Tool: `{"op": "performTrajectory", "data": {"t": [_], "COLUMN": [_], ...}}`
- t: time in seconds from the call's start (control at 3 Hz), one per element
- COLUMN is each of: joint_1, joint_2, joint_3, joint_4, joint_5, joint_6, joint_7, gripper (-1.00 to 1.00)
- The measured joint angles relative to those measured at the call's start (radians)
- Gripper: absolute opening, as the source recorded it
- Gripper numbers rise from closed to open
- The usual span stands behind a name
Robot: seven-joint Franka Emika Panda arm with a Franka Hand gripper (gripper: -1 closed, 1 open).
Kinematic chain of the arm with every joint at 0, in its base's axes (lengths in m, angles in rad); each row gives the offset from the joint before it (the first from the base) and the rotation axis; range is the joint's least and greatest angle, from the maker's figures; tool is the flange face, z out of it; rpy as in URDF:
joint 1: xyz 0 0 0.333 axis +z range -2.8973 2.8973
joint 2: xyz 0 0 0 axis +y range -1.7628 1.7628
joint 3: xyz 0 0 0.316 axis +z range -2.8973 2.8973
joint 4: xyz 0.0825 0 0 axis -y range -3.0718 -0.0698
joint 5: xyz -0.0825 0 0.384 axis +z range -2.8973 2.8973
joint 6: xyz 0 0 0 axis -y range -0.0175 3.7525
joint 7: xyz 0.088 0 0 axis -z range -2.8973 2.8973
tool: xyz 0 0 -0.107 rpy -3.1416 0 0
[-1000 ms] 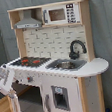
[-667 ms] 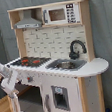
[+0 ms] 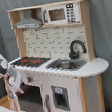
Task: Play with the kitchen
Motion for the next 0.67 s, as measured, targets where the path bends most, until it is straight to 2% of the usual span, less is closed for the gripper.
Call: {"op": "performTrajectory", "data": {"t": [0.67], "joint_1": [-0.063], "joint_2": [0.121], "joint_3": [0.066], "joint_4": [0.004], "joint_5": [0.000], "joint_6": [0.097], "joint_7": [-0.140], "gripper": [1.00]}}
